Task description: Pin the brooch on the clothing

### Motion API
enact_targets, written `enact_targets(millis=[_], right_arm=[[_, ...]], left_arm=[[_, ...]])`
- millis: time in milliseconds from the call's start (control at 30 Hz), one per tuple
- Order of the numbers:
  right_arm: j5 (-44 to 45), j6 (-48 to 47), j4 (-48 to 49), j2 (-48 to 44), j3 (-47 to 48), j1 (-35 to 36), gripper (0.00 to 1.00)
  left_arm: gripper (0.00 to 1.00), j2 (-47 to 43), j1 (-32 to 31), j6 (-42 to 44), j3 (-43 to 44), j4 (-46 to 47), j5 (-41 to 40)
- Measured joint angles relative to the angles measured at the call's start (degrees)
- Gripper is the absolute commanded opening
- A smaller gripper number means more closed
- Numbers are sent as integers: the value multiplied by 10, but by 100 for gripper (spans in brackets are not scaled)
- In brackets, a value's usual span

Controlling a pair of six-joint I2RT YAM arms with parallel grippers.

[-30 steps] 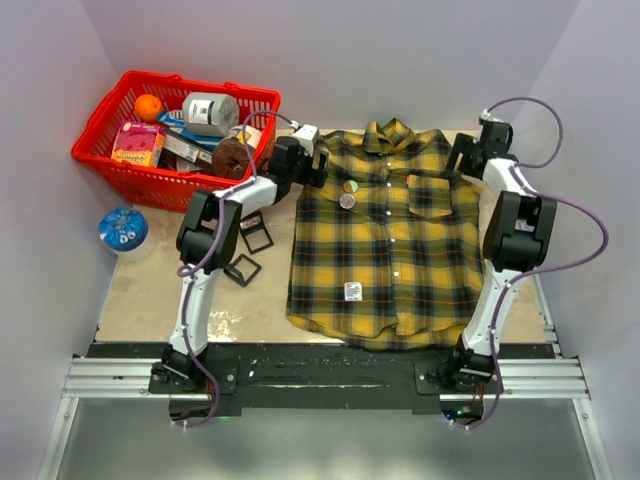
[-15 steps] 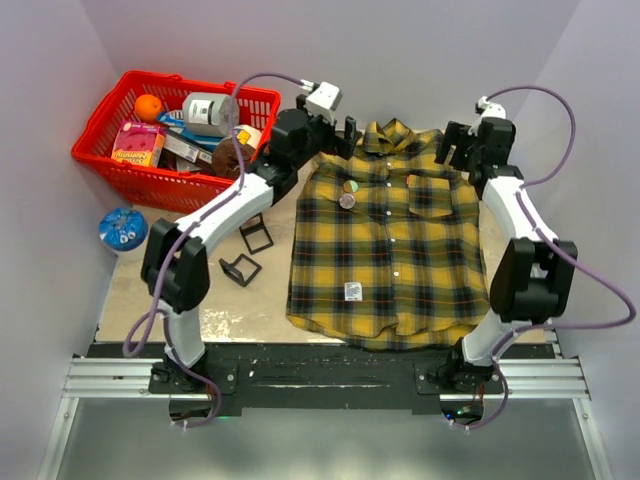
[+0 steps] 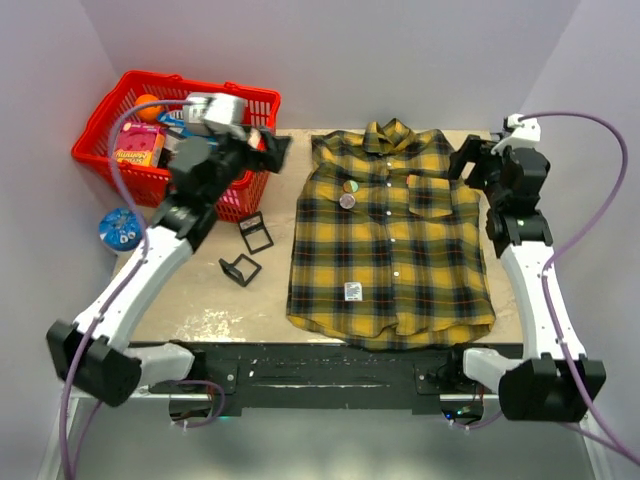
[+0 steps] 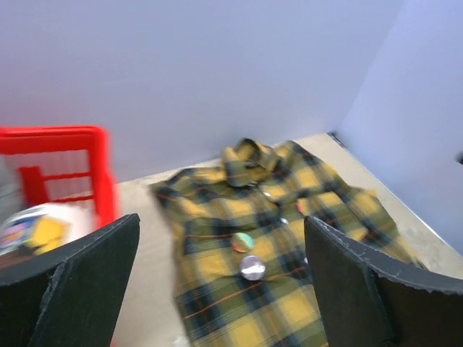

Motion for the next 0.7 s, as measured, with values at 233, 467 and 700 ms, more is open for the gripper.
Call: enact_targets(millis=[233,467,700], right_arm=[[1,4,-20,-79,-42,0,89],[1,4,-50,-108,-65,0,89],[1,4,-59,-114,-69,0,89]], left_arm=[[99,-129,125,-17,-69,-93,31],[99,-221,121,29,-133,-165,69],[99,-276,121,50,-198,-166,63]])
